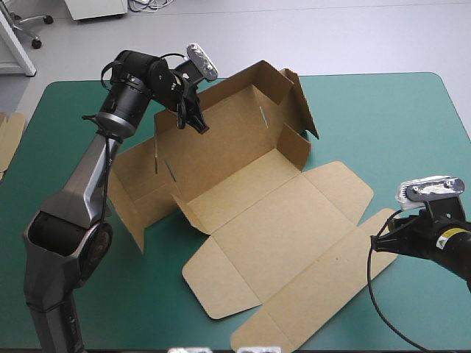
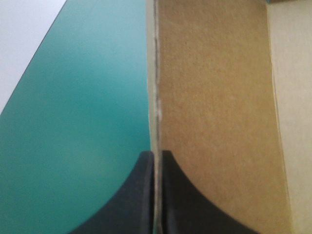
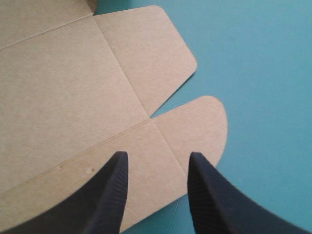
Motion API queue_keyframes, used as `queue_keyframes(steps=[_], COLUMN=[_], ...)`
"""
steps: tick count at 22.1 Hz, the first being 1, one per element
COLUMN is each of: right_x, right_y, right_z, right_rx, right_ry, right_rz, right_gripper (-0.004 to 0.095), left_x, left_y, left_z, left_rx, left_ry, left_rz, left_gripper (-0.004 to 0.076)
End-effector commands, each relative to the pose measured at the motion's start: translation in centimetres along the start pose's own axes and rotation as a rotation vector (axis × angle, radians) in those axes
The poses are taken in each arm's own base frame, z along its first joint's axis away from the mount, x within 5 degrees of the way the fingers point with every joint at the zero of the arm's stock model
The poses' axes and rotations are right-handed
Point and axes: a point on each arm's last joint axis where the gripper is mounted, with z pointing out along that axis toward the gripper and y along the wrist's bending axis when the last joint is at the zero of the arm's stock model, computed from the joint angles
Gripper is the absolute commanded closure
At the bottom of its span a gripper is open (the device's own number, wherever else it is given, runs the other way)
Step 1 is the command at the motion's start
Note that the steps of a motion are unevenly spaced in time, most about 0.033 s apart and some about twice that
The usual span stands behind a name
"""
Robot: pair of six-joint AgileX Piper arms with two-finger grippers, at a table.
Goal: Fold the box
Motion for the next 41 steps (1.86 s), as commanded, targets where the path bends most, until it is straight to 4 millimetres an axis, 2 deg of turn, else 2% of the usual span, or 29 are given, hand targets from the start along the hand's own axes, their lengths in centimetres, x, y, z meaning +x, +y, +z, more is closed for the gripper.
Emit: queue_keyframes(steps=[1,6,12,17,20,22,24,28,32,35,38,41], right_x=[-1.2,-1.2,-1.2,-1.4,-2.3,-3.0,-3.6,-4.7,-6.2,-7.3,-9.0,-11.0], right_y=[-0.1,-0.1,0.0,-0.1,-0.6,-0.9,-1.2,-1.4,-1.5,-1.6,-1.7,-1.9], right_z=[-0.8,-0.8,-0.8,-0.9,-1.8,-2.6,-3.3,-3.5,-3.7,-4.0,-3.3,-2.6], right_rx=[0.013,0.012,0.002,0.01,0.058,0.095,0.125,0.142,0.145,0.152,0.152,0.162], right_ry=[-0.08,-0.081,-0.087,-0.097,-0.15,-0.193,-0.213,-0.129,-0.101,-0.111,-0.095,-0.095], right_rz=[-0.012,-0.011,0.0,0.004,0.007,0.018,0.017,0.02,0.014,0.004,0.005,0.001], right_gripper=[0.0536,0.0536,0.0536,0.0536,0.0536,0.0536,0.0535,0.0536,0.0536,0.0536,0.0536,0.0536], left_x=[-1.1,-1.2,-1.6,-2.1,-2.9,-3.8,-4.4,-4.0,-2.4,-0.2,1.7,2.3], left_y=[-1.1,-1.3,-1.2,-0.9,-2.3,-3.9,-5.6,-8.9,-10.8,-11.8,-13.3,-15.1], left_z=[-3.2,-3.3,-3.8,-5.5,-7.6,-9.0,-9.1,-8.3,-8.3,-8.8,-7.8,-6.6], left_rx=[0.019,0.08,0.033,-0.029,-0.064,-0.124,-0.179,-0.196,-0.239,-0.255,-0.231,-0.26], left_ry=[-0.073,-0.163,-0.205,-0.227,-0.236,-0.263,-0.248,-0.148,-0.183,-0.252,-0.219,-0.155], left_rz=[0.233,0.427,0.729,0.593,0.562,0.598,0.601,0.633,0.575,0.532,0.521,0.58], left_gripper=[0.0738,0.0738,0.0738,0.0738,0.0738,0.0738,0.0738,0.0738,0.0738,0.0738,0.0738,0.0738])
